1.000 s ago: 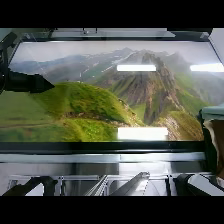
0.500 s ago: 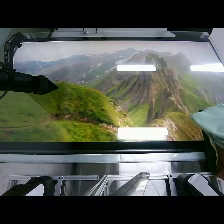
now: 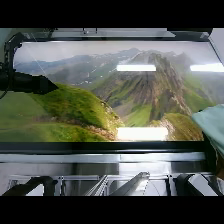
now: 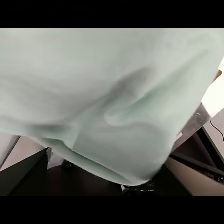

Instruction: Fold the shirts.

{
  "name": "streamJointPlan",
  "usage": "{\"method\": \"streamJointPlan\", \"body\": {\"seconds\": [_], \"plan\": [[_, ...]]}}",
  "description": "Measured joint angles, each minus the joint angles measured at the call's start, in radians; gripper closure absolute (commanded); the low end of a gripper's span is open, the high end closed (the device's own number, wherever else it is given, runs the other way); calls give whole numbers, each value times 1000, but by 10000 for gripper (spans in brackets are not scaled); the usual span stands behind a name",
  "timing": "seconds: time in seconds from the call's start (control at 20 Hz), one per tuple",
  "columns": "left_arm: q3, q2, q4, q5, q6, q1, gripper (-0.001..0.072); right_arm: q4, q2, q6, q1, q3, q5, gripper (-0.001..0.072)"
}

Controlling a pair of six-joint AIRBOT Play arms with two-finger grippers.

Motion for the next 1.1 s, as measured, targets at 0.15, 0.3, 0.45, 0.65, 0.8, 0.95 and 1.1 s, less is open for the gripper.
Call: {"method": "streamJointPlan", "body": {"seconds": [0.15, 0.3, 0.45, 0.65, 0.8, 0.95, 1.1], "plan": [[0, 0, -2, 2, 0, 0, 692, -8, 0, 5, 0, -2, 51, 12], [0, 0, -2, 3, 3, 0, 693, -6, 2, 42, 0, -1, 110, 12], [0, 0, -2, 6, 11, 0, 693, 33, 4, 74, 0, 8, 141, 12], [0, 0, -2, 7, 14, 0, 693, 165, 13, 130, 0, 37, 155, 31], [0, 0, -2, 3, 15, 0, 693, 372, 19, 163, 19, 52, 154, 666], [22, 0, -5, -12, 1, 0, 694, 615, 41, 155, 129, 58, 96, 688], [63, 24, -22, -73, -60, -10, 693, 770, 85, 109, 343, 60, -9, 688]]}}
